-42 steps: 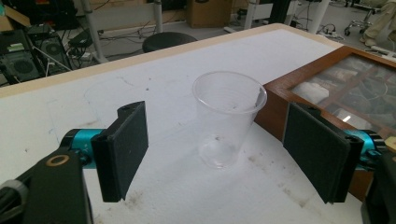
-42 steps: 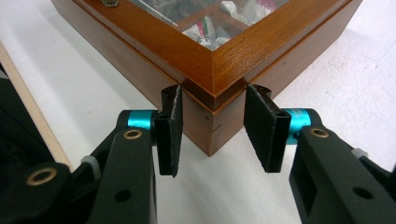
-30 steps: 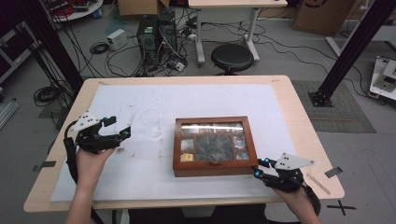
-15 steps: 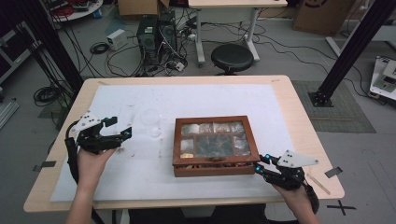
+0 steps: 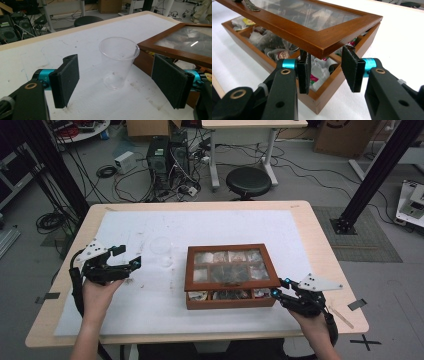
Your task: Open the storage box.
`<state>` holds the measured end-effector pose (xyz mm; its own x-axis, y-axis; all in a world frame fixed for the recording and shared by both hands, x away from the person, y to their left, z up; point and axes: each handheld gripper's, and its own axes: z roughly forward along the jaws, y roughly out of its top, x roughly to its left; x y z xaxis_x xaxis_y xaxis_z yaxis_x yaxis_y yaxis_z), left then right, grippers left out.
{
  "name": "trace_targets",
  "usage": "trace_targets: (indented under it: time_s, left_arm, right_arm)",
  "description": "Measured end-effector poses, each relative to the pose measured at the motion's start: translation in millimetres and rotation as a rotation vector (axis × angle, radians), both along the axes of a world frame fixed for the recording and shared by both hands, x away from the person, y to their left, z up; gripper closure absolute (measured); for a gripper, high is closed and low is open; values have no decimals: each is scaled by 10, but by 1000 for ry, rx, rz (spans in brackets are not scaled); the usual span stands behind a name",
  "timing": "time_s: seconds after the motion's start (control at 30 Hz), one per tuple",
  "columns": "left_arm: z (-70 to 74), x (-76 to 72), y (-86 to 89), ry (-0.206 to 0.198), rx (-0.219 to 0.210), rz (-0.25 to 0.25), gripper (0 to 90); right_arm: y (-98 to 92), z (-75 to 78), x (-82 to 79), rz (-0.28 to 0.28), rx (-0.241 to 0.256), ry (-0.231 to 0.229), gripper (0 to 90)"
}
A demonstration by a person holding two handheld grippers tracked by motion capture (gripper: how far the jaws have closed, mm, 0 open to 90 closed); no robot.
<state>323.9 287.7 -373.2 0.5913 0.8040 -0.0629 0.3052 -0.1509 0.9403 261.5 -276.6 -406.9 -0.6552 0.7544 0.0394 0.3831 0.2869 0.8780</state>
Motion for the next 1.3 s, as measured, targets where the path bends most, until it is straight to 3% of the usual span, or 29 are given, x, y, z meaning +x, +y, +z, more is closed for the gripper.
trace_targets:
  time_s: [0.57,1.3]
  left_arm:
    - [22,-15,5,-6,-9,-2,225]
    - [25,-10,13,-5,-16,-4,226]
  right_arm:
    - [21,176,93,-39,13,-41,528]
    - [8,421,311,-1,75,-65,529]
